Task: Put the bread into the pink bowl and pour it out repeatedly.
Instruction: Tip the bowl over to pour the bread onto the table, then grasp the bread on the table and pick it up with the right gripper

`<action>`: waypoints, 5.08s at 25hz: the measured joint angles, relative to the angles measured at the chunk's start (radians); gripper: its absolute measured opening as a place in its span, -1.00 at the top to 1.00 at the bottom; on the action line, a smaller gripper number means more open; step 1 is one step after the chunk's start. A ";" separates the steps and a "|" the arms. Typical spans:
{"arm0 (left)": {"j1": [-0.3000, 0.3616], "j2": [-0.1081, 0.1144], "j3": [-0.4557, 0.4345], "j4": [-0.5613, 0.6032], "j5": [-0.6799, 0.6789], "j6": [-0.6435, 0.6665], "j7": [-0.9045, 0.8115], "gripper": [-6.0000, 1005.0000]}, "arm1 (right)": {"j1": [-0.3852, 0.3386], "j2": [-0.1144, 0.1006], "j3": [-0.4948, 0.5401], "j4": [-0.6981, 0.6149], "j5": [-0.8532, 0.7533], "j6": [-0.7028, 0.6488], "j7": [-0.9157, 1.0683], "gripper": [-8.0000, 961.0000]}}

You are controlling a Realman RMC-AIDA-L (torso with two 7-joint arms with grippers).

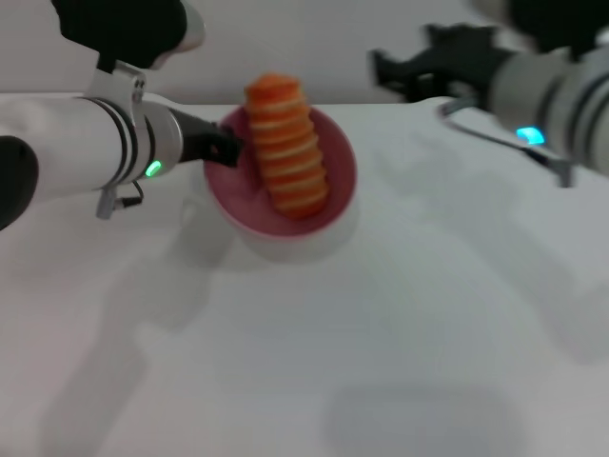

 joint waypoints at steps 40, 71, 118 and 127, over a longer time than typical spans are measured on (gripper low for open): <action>0.177 -0.009 0.268 0.076 0.812 0.324 -0.119 0.91 | -0.201 -0.001 0.136 0.052 0.041 0.169 0.010 0.95; -0.029 -0.002 -0.214 0.028 -0.140 -0.224 0.160 0.91 | -0.110 -0.008 0.046 -0.044 0.363 0.357 -0.228 0.95; -0.066 -0.001 -0.224 -0.044 -0.090 -0.208 0.151 0.91 | -0.025 0.002 -0.386 -0.179 -0.028 0.662 0.232 -0.32; -0.077 0.000 -0.224 -0.057 -0.089 -0.201 0.152 0.91 | -0.026 0.002 -0.404 -0.129 -0.029 0.649 0.267 -0.32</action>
